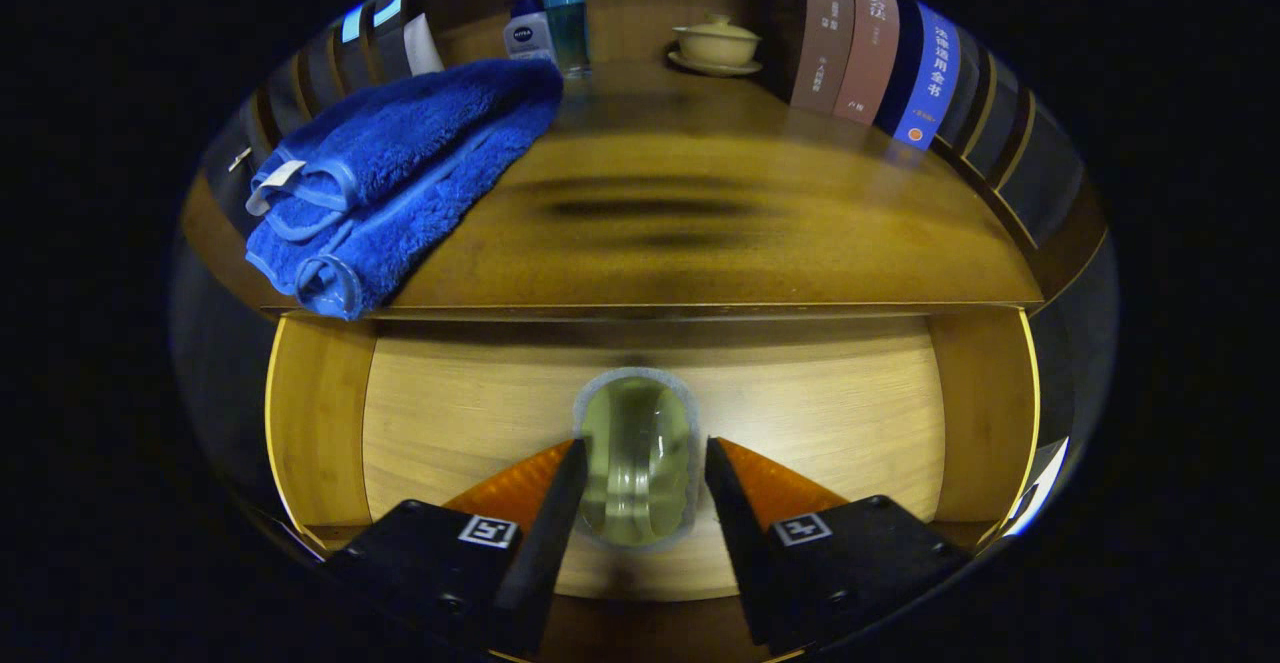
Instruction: Pull open the drawer, take out the items inside it, and place them on the countertop above the cabinet.
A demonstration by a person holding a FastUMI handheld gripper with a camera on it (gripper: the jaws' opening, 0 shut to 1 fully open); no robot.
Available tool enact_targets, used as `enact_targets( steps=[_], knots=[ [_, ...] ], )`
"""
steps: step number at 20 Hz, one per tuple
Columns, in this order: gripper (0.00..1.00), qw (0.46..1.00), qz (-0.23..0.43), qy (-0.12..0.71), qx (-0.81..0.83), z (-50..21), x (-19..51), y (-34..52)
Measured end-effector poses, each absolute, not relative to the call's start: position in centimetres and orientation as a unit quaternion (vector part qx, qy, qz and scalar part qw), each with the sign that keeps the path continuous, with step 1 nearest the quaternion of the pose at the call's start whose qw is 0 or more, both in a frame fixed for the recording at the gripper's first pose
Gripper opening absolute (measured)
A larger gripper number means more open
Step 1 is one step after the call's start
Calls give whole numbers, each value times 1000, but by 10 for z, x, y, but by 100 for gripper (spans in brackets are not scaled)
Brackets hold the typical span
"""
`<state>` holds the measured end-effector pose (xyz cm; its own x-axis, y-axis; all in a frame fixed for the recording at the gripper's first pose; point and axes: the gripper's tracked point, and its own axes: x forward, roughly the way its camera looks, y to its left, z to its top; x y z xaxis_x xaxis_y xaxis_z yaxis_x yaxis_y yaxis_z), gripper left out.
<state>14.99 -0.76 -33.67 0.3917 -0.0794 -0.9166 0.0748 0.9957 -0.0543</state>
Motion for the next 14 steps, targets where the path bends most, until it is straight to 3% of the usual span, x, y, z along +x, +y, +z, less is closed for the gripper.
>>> enact_targets(
  steps=[4, 6, 14],
  knots=[
    [43, 824, -41, 565, -19, -334, 143, -6],
    [18, 826, -39, 562, -23, -345, 147, -7],
    [18, 841, -34, 540, -15, -327, 136, -3]
  ],
)
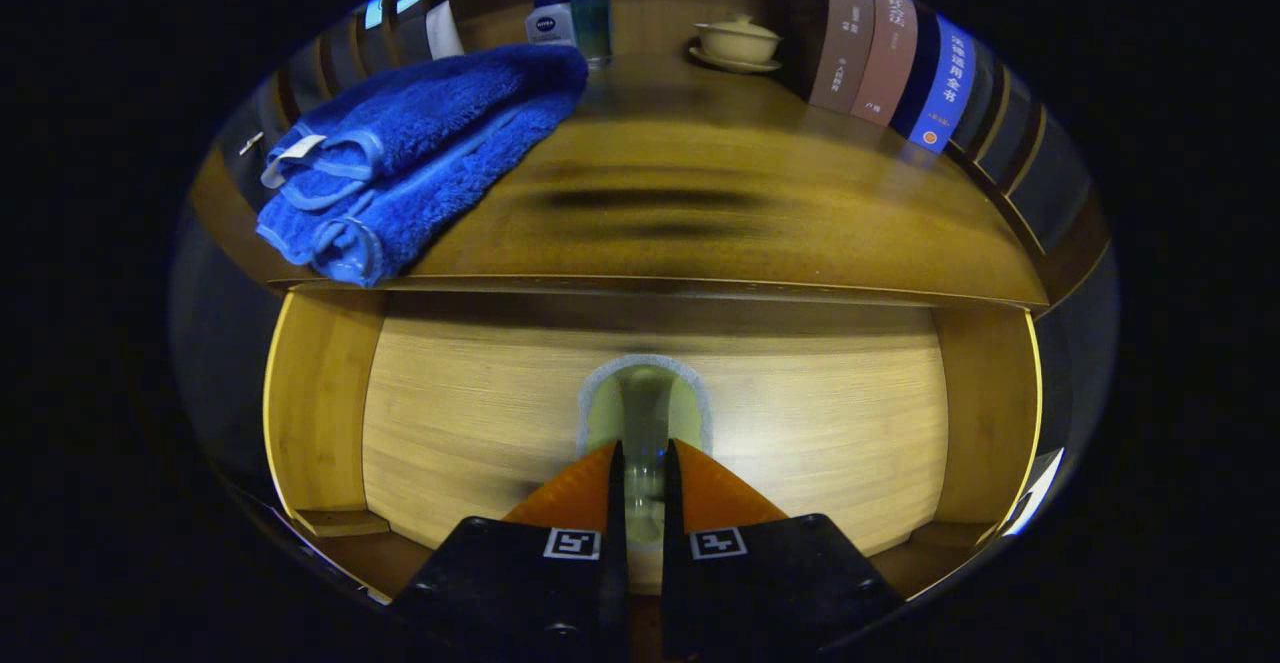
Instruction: Pull open the drawer, take out the items inside it, and place them on the countertop above the cabinet.
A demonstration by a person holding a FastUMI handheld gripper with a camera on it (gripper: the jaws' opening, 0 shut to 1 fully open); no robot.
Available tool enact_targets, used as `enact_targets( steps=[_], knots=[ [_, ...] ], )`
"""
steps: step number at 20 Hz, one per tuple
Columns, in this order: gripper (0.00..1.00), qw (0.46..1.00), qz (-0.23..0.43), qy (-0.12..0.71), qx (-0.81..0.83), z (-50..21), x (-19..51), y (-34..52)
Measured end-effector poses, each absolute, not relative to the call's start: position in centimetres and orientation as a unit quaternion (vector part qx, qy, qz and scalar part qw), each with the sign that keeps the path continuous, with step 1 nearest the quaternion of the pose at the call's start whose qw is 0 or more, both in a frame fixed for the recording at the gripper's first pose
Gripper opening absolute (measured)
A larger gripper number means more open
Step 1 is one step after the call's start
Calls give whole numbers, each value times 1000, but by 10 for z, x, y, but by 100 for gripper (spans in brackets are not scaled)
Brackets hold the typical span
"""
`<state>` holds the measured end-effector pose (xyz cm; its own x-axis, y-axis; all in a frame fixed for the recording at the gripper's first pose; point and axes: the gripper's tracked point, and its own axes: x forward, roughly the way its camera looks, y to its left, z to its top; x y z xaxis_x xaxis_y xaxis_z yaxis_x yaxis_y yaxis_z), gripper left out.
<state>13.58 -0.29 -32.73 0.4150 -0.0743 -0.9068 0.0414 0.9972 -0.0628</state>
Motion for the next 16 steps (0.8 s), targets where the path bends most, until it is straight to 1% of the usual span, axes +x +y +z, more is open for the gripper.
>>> enact_targets(
  steps=[4, 8, 11, 16],
  knots=[
    [18, 864, -33, 502, -7, -292, 115, -2],
    [18, 892, -26, 451, 5, -238, 107, 4],
    [18, 914, -24, 405, 16, -200, 130, 5],
    [17, 926, -15, 377, 15, -173, 191, 8]
  ],
)
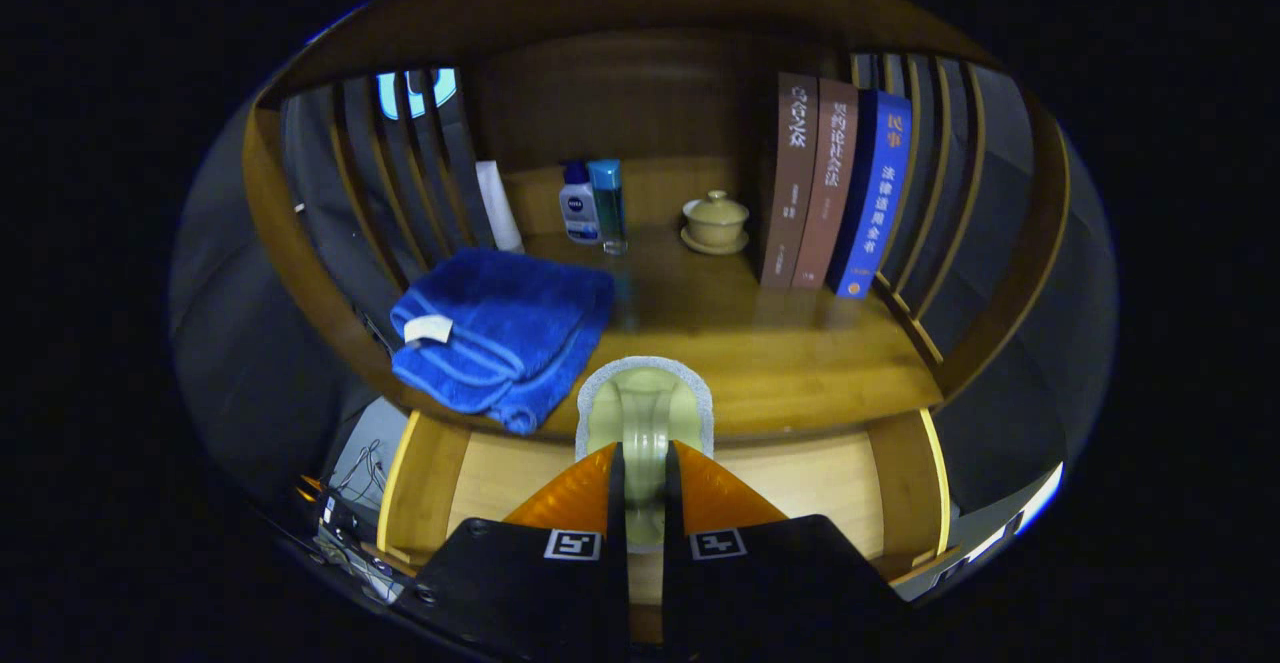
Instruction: Pull open the drawer, take out the items inside it, and place them on the countertop above the cabinet.
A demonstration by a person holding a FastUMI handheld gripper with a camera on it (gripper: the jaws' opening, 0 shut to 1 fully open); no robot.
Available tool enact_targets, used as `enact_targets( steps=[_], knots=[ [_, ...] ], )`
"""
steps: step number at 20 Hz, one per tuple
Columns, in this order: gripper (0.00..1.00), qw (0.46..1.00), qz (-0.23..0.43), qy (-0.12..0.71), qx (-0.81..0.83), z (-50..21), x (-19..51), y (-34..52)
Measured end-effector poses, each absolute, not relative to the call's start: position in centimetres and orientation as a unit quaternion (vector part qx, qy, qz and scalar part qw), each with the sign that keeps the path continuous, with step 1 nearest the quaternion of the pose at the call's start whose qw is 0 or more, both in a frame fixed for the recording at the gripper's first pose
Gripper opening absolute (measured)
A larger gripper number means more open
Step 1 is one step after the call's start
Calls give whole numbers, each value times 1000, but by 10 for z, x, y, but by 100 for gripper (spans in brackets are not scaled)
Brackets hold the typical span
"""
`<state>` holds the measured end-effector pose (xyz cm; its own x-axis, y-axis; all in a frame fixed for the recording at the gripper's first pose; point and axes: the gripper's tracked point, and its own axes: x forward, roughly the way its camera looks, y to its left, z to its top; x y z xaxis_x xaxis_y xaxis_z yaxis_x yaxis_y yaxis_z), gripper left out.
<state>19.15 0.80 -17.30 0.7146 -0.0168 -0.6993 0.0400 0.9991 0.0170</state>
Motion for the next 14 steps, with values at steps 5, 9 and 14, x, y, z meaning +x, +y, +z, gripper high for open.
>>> enact_targets(
  steps=[5, 9, 14],
  knots=[
    [18, 929, -27, 369, 15, -167, 253, -1],
    [18, 922, -47, 385, 6, -178, 292, -11],
    [18, 908, -55, 416, -12, -201, 317, -12]
  ],
)
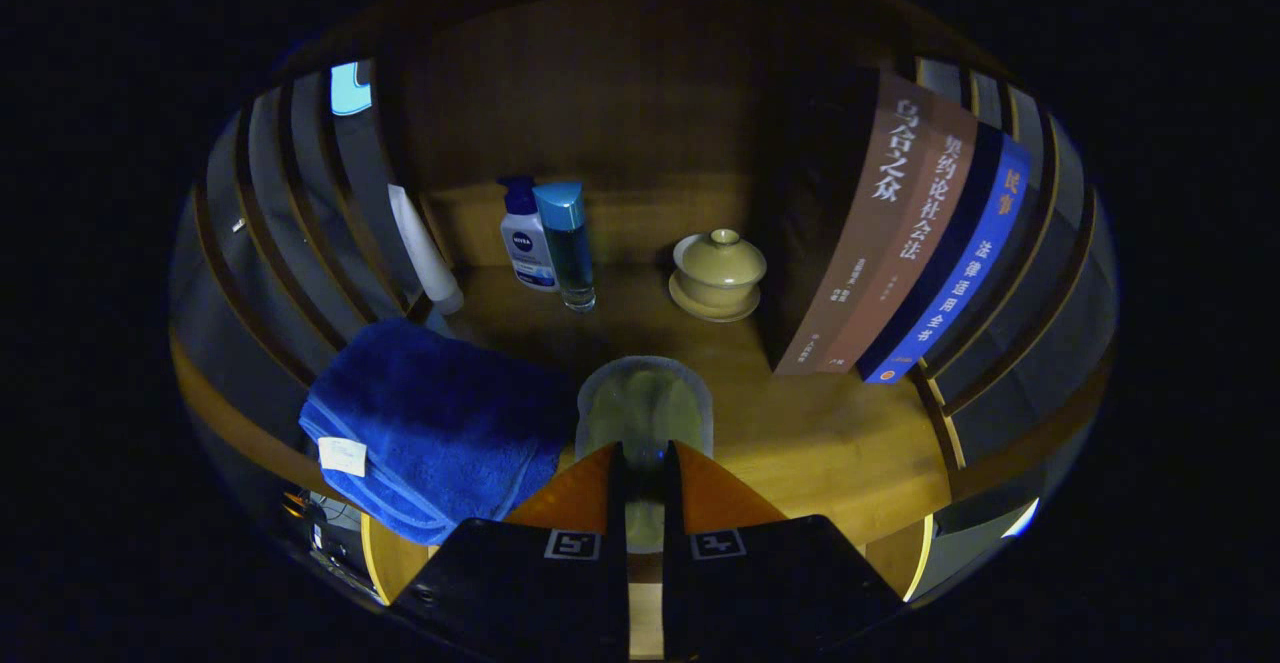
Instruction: Pull open the drawer, take out the items inside it, and place them on the countertop above the cabinet.
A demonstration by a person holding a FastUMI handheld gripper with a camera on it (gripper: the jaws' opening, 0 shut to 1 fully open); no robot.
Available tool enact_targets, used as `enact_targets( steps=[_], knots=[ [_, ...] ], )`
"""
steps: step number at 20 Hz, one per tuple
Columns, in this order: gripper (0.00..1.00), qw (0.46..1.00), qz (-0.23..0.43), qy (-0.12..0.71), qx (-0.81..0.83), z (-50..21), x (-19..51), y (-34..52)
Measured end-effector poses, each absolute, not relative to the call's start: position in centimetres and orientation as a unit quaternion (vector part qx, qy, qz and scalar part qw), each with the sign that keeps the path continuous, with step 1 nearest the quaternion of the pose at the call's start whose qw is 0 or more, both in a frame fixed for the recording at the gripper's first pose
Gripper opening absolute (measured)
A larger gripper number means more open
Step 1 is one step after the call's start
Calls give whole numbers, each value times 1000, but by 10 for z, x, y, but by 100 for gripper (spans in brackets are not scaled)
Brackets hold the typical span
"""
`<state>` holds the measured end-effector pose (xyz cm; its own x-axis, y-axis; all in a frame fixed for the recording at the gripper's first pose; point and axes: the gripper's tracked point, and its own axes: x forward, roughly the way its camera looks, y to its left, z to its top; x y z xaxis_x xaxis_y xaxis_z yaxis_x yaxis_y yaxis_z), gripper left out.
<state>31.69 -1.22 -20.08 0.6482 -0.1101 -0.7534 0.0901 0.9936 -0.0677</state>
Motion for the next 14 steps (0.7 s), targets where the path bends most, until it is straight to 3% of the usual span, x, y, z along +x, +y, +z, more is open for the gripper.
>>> enact_targets(
  steps=[2, 4, 12, 14],
  knots=[
    [18, 904, -61, 424, -10, -209, 323, -16],
    [26, 907, -58, 418, -4, -209, 328, -15],
    [100, 918, -59, 392, 16, -193, 323, -14],
    [100, 921, -58, 385, 15, -186, 316, -14]
  ],
)
